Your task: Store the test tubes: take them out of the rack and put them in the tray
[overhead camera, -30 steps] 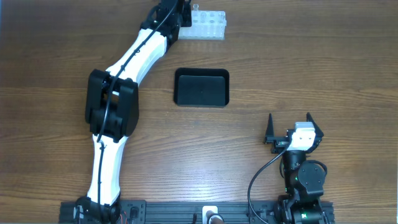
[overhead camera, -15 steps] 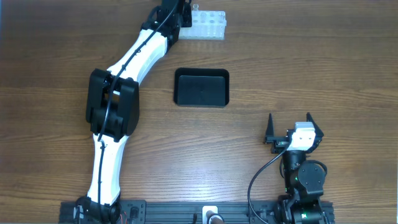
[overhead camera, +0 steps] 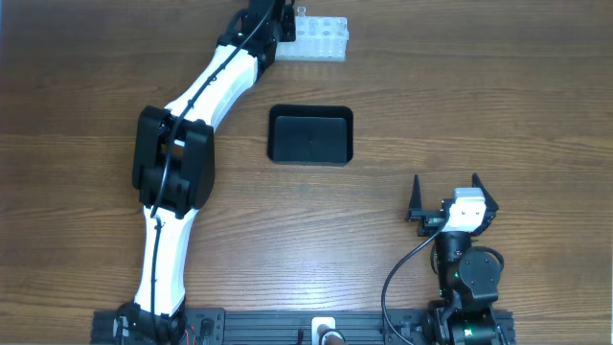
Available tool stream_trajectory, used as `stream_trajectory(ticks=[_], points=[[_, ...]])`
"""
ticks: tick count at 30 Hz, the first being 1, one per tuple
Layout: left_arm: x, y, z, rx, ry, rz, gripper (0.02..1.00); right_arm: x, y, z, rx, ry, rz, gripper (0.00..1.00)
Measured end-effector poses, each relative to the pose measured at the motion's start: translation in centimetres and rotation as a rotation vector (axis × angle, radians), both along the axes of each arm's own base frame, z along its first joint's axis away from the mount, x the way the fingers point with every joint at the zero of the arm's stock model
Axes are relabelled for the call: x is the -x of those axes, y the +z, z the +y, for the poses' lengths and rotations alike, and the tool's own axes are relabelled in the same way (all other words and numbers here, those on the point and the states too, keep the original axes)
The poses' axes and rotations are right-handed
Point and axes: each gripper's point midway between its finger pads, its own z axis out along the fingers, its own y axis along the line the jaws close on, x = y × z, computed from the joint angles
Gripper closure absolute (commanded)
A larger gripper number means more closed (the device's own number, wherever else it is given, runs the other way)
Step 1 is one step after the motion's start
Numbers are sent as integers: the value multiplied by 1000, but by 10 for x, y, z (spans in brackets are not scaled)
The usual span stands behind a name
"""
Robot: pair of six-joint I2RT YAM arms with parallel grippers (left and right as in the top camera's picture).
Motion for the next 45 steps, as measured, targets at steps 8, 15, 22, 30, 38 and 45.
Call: stream_trajectory(ticks=[8,15,22,30,38,45], points=[[0,0,1,-4,5,-2,879,0,0,0,0,0,0,7],[0,0,1,-4,5,-2,888,0,0,0,0,0,0,9],[0,0,1,-4,5,-1,908,0,0,0,-1,0,0,7],[5,19,3,-4,4,-4,915,0,0,0,-1,0,0,9],[26,170,11,62,8,-235,915,0,0,0,0,0,0,9],[87,274,5,86,-40,-336,901,0,0,0,0,0,0,7]])
